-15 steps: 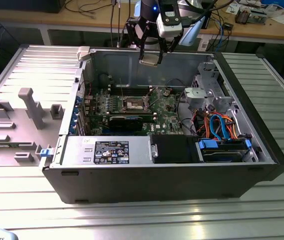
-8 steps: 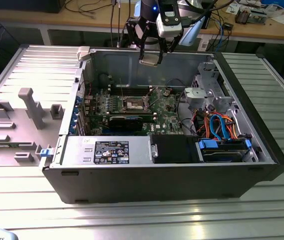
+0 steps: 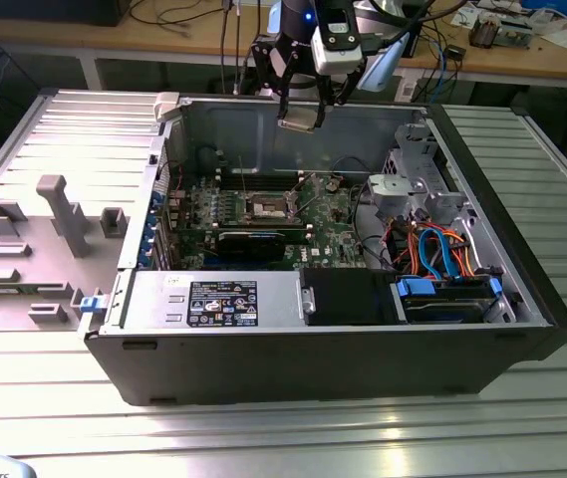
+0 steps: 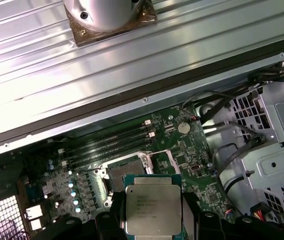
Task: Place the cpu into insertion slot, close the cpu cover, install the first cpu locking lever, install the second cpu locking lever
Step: 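Place the cpu into insertion slot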
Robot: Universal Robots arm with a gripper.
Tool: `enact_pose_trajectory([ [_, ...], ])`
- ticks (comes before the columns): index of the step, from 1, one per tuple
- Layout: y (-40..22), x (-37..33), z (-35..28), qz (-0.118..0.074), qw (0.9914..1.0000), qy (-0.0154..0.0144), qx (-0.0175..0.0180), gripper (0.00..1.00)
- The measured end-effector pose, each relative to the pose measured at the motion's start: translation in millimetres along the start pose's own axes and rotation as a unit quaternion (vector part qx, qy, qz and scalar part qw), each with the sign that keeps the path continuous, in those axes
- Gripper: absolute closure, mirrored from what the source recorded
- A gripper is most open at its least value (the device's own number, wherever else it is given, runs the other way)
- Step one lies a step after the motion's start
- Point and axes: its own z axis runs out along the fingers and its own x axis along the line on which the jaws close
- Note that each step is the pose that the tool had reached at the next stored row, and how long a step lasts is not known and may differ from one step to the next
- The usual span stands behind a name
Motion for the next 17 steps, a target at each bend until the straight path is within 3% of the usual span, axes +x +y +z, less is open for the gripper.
enact_pose_trajectory([
  [17,0.0,0.0,0.0,0.013,0.99991,-0.0012,-0.0002,0.46],
])
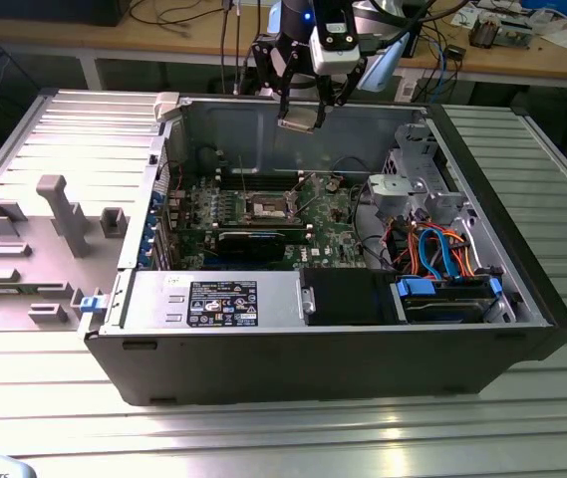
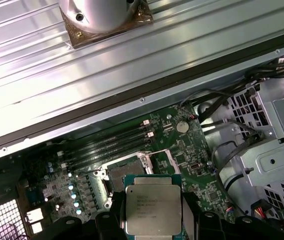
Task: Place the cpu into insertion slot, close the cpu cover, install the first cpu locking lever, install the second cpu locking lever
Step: 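Place the cpu into insertion slot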
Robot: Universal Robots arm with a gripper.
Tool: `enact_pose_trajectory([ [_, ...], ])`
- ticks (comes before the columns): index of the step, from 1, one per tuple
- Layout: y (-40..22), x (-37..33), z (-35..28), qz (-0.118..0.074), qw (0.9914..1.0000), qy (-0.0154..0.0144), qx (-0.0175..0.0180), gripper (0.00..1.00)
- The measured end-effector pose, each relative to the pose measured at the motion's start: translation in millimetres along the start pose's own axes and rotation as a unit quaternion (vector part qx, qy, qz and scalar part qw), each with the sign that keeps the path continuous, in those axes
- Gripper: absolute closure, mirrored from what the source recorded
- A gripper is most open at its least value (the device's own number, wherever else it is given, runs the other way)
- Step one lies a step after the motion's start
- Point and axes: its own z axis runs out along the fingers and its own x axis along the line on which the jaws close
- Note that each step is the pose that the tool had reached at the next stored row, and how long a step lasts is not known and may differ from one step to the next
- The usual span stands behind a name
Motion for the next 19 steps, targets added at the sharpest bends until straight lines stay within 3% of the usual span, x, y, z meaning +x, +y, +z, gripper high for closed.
enact_pose_trajectory([
  [19,0.0,0.0,0.0,0.012,0.99993,-0.001,-0.0001,0.46],
])
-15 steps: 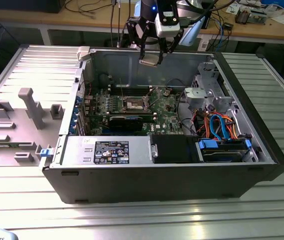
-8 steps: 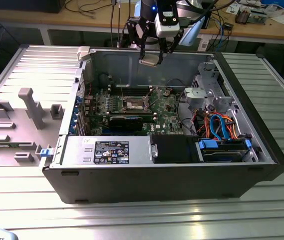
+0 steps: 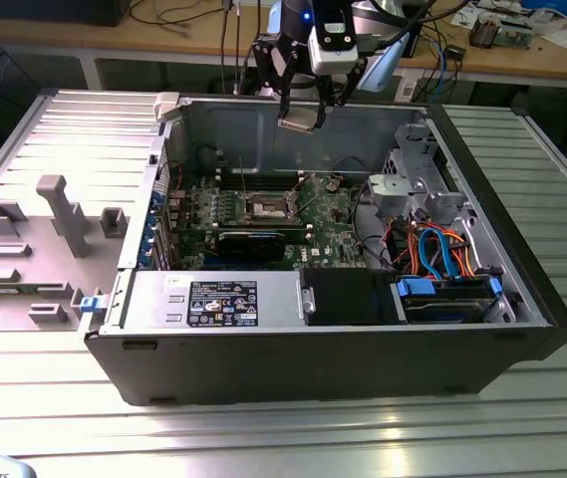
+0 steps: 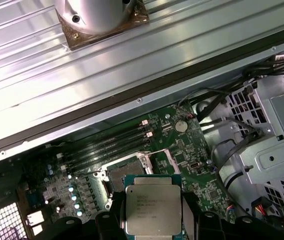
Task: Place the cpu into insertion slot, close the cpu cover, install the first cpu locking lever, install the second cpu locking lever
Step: 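Place the cpu into insertion slot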
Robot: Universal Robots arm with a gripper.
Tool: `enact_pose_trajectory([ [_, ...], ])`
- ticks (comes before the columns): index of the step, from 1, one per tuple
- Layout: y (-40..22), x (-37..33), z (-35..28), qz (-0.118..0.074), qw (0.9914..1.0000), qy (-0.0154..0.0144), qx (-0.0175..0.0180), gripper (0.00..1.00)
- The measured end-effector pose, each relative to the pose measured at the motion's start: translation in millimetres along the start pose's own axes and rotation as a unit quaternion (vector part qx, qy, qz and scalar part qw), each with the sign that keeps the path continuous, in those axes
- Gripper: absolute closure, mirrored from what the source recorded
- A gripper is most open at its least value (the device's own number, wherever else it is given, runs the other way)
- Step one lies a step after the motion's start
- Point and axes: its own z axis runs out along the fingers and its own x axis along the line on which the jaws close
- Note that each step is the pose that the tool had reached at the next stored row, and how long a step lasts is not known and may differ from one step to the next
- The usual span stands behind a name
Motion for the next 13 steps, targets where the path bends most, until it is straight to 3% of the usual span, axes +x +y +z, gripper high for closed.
enact_pose_trajectory([
  [13,0.0,0.0,0.0,0.019,0.99983,-0.0016,-0.0003,0.46],
])
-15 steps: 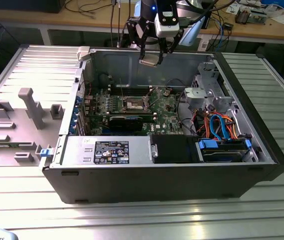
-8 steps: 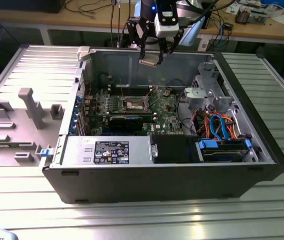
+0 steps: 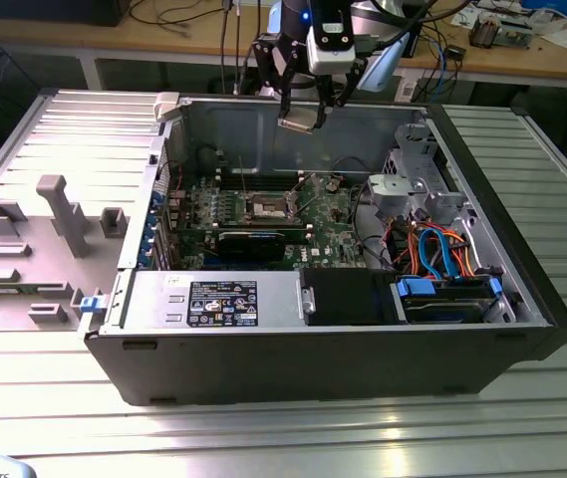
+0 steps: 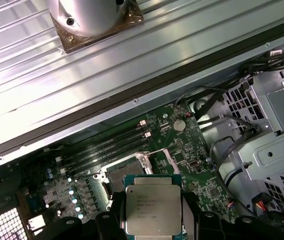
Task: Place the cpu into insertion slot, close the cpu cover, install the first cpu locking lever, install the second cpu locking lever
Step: 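Place the cpu into insertion slot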
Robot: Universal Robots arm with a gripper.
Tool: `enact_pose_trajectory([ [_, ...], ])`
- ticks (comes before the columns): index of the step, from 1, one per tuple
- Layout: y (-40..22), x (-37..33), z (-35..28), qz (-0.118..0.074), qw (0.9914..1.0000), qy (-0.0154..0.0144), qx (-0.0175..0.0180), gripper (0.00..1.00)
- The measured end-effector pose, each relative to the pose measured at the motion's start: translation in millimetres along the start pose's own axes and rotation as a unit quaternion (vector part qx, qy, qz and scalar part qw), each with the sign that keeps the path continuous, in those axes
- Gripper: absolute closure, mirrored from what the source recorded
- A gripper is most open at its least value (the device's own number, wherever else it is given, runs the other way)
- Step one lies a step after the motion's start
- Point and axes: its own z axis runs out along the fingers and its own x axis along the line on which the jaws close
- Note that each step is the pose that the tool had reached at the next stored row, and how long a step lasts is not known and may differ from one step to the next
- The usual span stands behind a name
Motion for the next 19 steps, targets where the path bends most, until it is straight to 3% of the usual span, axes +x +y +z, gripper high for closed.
enact_pose_trajectory([
  [19,0.0,0.0,0.0,0.02,0.9998,-0.0017,-0.0004,0.46],
])
